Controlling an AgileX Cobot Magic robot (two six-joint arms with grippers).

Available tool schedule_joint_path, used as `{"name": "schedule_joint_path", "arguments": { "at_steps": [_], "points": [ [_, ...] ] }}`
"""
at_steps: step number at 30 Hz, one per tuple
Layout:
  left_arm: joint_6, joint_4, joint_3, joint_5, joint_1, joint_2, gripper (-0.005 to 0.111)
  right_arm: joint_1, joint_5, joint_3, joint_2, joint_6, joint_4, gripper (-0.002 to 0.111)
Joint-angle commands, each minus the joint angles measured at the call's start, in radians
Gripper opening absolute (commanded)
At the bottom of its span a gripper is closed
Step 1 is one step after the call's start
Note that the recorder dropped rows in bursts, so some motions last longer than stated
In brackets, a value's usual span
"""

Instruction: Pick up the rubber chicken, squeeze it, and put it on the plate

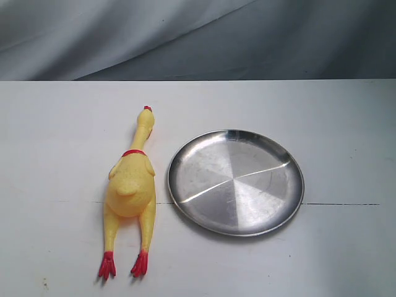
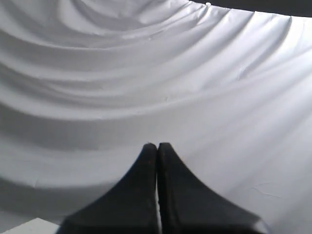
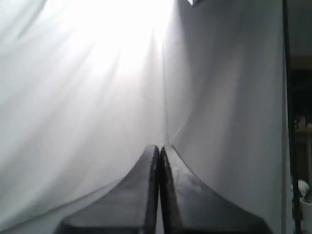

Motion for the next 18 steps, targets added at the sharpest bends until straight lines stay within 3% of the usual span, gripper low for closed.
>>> {"name": "schedule_joint_path", "arguments": {
  "at_steps": [1,6,11,15,18],
  "points": [
    [-0.035,0.026,-0.115,0.145,0.003,0.000,0.001,-0.007,0.029,-0.088,-0.003,0.001,0.007,0.000],
    [-0.045,0.019,-0.312,0.236,0.003,0.147,0.001,-0.007,0.172,-0.236,-0.003,0.001,0.007,0.000],
    [-0.049,0.009,-0.503,0.436,0.003,0.369,0.001,-0.004,0.222,-0.402,0.087,0.001,0.007,0.000],
    [-0.027,-0.089,-0.630,0.582,0.003,0.547,0.001,0.035,0.339,-0.564,0.247,0.001,0.007,0.000],
    [0.084,-0.231,-0.684,0.661,0.003,0.661,0.001,0.090,0.484,-0.662,0.387,0.001,0.017,0.000]
  ]
}}
